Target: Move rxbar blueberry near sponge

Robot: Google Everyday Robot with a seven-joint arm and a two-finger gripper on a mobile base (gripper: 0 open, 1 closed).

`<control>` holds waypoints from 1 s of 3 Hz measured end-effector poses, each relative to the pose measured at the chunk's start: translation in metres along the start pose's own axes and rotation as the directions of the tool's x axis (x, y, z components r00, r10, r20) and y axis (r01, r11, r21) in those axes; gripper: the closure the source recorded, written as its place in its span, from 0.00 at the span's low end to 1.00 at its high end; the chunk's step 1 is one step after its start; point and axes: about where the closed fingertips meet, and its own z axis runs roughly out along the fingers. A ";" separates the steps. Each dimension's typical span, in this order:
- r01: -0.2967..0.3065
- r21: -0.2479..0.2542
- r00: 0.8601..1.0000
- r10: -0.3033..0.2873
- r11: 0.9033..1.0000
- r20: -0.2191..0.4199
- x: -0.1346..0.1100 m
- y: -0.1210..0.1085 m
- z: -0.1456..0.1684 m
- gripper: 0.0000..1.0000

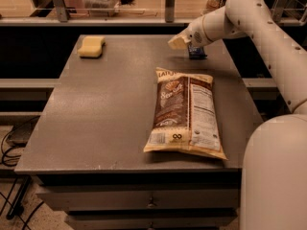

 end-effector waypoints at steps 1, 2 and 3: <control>-0.004 0.018 1.000 0.004 1.000 0.012 -0.008 -0.004 -0.004 0.81; -0.044 0.055 0.999 0.042 0.998 0.031 -0.006 -0.016 -0.016 0.58; -0.122 0.087 0.992 0.118 0.989 0.051 0.009 -0.034 -0.026 0.35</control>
Offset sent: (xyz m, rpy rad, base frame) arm 0.0108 -0.0438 0.0304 0.0675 -0.0302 -0.1426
